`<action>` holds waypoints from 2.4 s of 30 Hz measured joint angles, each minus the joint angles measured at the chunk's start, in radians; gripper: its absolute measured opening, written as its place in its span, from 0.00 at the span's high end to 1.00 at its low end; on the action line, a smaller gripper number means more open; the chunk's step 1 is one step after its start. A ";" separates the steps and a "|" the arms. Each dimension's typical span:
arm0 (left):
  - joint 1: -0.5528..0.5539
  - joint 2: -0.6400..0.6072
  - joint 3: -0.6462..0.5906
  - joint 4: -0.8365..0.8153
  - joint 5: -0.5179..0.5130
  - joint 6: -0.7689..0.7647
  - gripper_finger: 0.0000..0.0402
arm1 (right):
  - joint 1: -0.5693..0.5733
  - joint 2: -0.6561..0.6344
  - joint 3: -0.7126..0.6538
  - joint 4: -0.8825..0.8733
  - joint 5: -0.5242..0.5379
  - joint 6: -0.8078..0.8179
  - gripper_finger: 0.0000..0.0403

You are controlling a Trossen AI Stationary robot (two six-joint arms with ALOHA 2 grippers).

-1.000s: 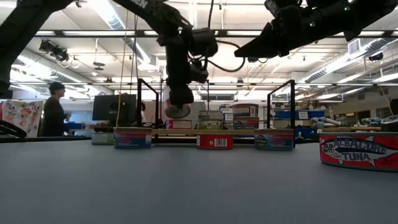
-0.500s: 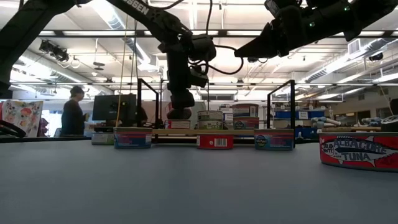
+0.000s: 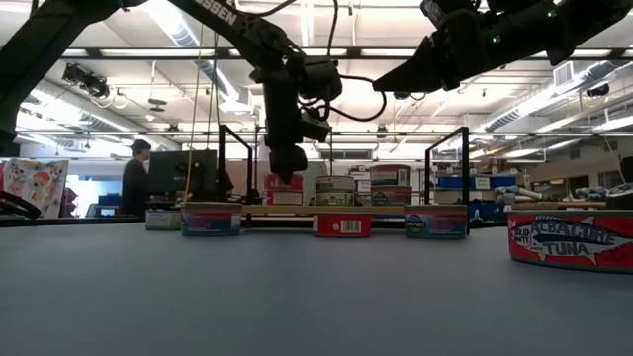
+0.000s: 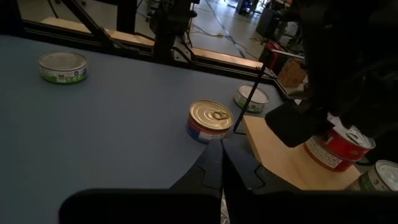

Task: Stack canned seafood by type on shelf
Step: Put the green tuna can aligned with the stacked green tuna can on the shelf

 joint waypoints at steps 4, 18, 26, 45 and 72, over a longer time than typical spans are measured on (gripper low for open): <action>0.001 0.000 0.000 -0.027 0.009 -0.030 0.51 | 0.000 0.000 0.000 0.000 0.000 0.000 0.97; -0.021 0.000 0.063 -0.096 -0.035 -0.062 0.51 | 0.000 0.000 0.000 -0.001 0.000 -0.002 0.97; -0.079 -0.008 0.183 -0.138 -0.022 -0.086 0.51 | 0.000 0.000 0.000 -0.014 0.000 0.005 0.96; -0.221 -0.225 -0.011 0.172 0.297 -0.108 0.78 | 0.001 0.000 0.000 -0.042 0.000 0.005 0.97; -0.688 -0.660 -0.521 0.186 0.540 -0.338 0.90 | 0.073 0.001 0.001 -0.101 0.014 0.127 0.96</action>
